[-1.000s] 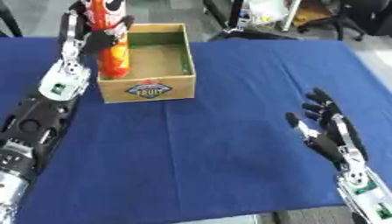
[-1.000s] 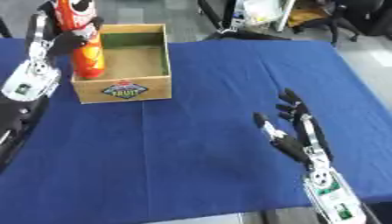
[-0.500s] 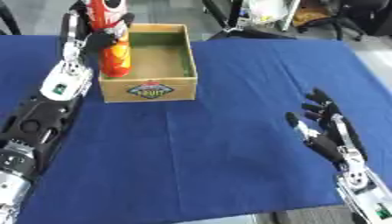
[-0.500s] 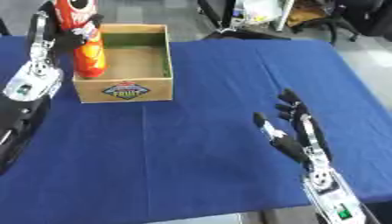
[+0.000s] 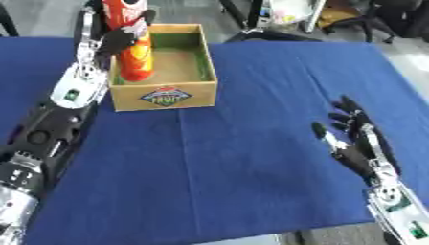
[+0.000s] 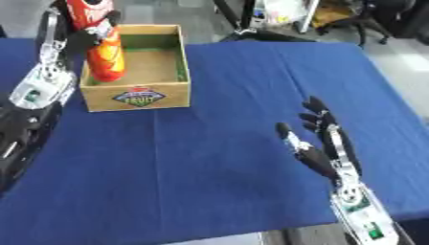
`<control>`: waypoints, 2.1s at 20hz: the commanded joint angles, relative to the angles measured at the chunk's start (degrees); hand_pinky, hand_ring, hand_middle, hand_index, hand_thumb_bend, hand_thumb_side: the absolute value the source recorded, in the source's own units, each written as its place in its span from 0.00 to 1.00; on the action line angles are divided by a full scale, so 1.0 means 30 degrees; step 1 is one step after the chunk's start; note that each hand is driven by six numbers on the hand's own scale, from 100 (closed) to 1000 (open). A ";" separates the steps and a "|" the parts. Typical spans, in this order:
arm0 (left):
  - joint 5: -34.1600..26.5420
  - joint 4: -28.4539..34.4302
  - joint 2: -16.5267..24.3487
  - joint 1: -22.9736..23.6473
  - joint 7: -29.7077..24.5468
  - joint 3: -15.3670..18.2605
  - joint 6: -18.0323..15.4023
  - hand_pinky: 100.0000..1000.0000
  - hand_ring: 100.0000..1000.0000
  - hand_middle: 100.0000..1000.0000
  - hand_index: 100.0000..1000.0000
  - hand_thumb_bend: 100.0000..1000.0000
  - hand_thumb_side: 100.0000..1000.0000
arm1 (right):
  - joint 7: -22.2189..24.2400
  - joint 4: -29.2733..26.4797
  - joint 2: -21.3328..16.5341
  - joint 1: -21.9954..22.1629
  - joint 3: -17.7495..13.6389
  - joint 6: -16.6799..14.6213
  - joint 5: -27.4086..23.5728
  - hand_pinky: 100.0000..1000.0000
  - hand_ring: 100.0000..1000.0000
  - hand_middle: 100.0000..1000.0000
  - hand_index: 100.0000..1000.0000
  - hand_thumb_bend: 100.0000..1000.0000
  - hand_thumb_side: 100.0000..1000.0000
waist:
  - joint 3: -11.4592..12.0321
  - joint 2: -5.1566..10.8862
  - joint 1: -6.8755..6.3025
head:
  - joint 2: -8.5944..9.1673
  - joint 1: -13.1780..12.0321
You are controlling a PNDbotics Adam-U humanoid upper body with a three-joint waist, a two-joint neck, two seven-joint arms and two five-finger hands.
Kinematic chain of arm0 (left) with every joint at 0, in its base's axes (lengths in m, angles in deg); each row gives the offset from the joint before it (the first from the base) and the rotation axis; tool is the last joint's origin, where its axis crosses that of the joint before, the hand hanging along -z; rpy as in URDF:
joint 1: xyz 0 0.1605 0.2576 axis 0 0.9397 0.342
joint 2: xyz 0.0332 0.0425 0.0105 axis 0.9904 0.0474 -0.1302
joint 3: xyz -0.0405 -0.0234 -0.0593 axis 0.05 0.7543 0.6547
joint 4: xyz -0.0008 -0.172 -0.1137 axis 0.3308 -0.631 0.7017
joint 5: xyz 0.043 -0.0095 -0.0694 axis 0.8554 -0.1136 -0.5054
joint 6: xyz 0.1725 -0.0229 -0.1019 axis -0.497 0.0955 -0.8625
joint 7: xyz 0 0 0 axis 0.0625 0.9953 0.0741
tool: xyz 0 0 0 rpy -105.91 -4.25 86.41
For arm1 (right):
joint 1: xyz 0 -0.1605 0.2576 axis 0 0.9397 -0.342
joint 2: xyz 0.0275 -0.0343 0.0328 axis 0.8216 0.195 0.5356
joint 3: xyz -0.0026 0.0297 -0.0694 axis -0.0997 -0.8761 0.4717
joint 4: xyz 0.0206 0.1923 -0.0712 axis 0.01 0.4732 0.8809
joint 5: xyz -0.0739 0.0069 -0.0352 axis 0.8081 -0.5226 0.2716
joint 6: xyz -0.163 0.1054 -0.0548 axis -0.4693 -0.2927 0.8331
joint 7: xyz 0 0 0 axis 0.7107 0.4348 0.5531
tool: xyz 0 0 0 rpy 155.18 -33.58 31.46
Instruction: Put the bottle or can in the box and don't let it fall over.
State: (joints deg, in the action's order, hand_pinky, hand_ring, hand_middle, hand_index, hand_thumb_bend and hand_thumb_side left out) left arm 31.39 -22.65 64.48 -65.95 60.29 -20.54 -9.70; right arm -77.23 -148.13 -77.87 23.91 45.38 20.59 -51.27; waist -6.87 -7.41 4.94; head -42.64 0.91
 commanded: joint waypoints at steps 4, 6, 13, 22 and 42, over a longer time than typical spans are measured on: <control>0.1604 -0.1025 0.0027 -0.0367 0.0328 0.0262 -0.0158 0.38 0.19 0.13 0.52 0.09 0.00 | 0.0099 -0.0132 -0.0257 -0.0225 -0.0049 -0.0065 -0.0187 0.84 0.84 0.88 1.00 0.48 0.46 | -0.0151 0.0195 -0.0087 | 0.0233 0.0063; 0.2206 -0.1267 0.0032 -0.0285 0.0344 0.0298 -0.0224 0.51 0.30 0.23 0.60 0.20 0.00 | 0.0085 -0.0117 -0.0258 -0.0197 -0.0070 -0.0074 -0.0200 0.84 0.84 0.88 1.00 0.47 0.46 | -0.0168 0.0208 -0.0092 | 0.0231 0.0113; 0.4242 -0.0331 0.0426 0.0298 0.0064 0.0170 -0.0284 0.72 0.68 0.68 0.85 0.80 0.35 | 0.0071 -0.0071 -0.0238 -0.0168 -0.0145 -0.0112 -0.0215 0.84 0.84 0.88 1.00 0.46 0.47 | -0.0101 0.0280 -0.0121 | 0.0246 0.0318; 0.4338 0.6598 0.2408 0.3739 -0.1712 -0.0757 0.2228 0.79 0.76 0.78 0.91 0.85 0.52 | -0.0134 -0.0024 -0.0372 0.0012 -0.0412 -0.0154 -0.0153 0.84 0.84 0.88 1.00 0.46 0.47 | 0.0415 0.0360 -0.0196 | 0.0292 0.0960; 0.1163 1.8509 0.4398 1.3949 -0.0336 0.2065 0.5574 0.73 0.69 0.72 0.87 0.64 0.59 | -0.0434 0.0067 -0.0545 0.0363 -0.0725 -0.0680 -0.0741 0.84 0.83 0.87 1.00 0.43 0.47 | 0.1984 0.0612 -0.0445 | 0.0255 0.1293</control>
State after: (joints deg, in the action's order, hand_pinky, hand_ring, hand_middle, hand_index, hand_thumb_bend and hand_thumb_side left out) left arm 35.24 31.30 77.29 -23.77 58.43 -15.63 7.15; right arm -78.46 -147.45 -77.94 25.30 43.78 18.99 -53.00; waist -0.89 -6.52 3.97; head -42.17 4.69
